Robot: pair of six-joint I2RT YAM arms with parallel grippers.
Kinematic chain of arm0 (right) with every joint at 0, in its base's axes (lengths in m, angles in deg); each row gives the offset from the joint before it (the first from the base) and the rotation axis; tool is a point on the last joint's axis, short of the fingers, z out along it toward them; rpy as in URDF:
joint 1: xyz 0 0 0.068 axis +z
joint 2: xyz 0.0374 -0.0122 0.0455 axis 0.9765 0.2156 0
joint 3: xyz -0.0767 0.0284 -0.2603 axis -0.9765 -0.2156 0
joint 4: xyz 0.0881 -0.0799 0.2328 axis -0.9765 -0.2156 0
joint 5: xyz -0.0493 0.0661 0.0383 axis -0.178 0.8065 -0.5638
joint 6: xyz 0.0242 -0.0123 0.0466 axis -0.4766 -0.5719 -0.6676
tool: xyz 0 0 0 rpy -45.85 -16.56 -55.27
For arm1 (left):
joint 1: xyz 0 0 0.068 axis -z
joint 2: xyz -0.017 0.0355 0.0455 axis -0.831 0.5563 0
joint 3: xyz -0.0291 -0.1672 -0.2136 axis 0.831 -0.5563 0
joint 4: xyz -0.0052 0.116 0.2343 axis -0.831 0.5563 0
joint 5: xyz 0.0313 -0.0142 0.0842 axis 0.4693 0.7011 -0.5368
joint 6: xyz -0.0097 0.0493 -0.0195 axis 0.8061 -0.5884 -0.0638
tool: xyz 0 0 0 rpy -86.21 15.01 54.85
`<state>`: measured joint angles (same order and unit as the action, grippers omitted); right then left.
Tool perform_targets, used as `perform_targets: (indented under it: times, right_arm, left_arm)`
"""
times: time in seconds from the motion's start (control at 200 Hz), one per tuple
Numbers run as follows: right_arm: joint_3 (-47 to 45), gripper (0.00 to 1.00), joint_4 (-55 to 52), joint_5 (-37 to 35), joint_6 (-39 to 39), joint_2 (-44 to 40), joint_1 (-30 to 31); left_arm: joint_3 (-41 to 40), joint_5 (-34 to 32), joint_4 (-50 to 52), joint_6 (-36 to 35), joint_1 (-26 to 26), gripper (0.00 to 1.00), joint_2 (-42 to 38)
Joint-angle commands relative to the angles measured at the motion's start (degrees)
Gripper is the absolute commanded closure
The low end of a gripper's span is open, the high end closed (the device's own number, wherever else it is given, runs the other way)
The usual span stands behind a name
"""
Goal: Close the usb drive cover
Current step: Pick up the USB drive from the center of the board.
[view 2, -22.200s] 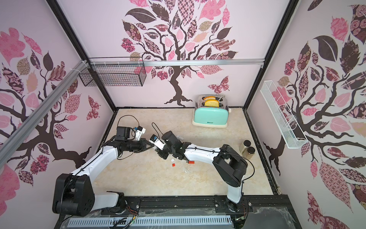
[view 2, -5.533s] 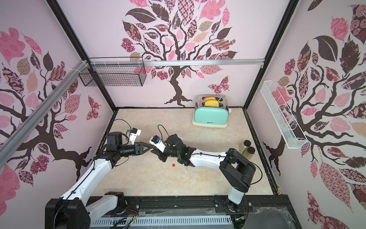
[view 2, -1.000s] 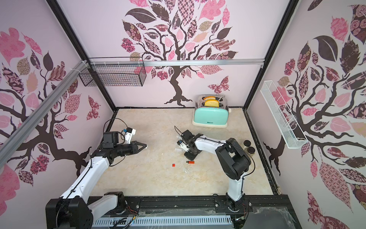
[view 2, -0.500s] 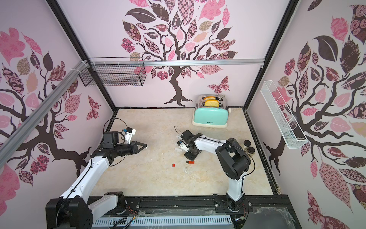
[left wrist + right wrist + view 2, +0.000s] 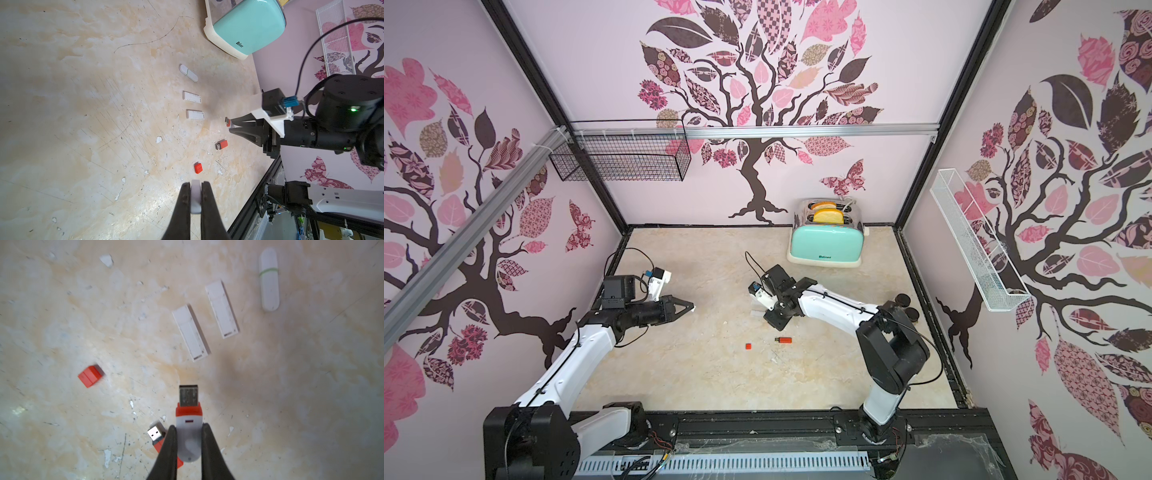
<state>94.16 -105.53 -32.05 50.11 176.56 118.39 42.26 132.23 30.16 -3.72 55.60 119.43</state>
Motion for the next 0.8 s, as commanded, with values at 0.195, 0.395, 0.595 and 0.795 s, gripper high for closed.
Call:
perform_targets:
  times: [0.195, 0.395, 0.595, 0.795]
  right_arm:
    - [1.2, 0.92, 12.3, 3.7, 2.0, -2.3, 8.7]
    - [1.6, 0.92, 17.5, 5.1, -0.2, -1.4, 11.5]
    - [1.9, 0.92, 20.7, 6.1, -4.0, -0.3, 12.6]
    - [3.0, 0.94, 21.7, 6.8, -5.8, 0.7, 13.7]
  left_arm:
    - [1.9, 3.7, -0.5, 0.7, 2.8, 1.00, 2.4]
    - [0.2, 5.9, -2.8, 3.8, 4.1, 1.00, 2.2]
    - [-0.1, 6.0, -3.2, 4.1, 5.4, 1.00, 2.2]
    - [-0.1, 6.0, -3.2, 4.3, 6.3, 1.00, 2.3]
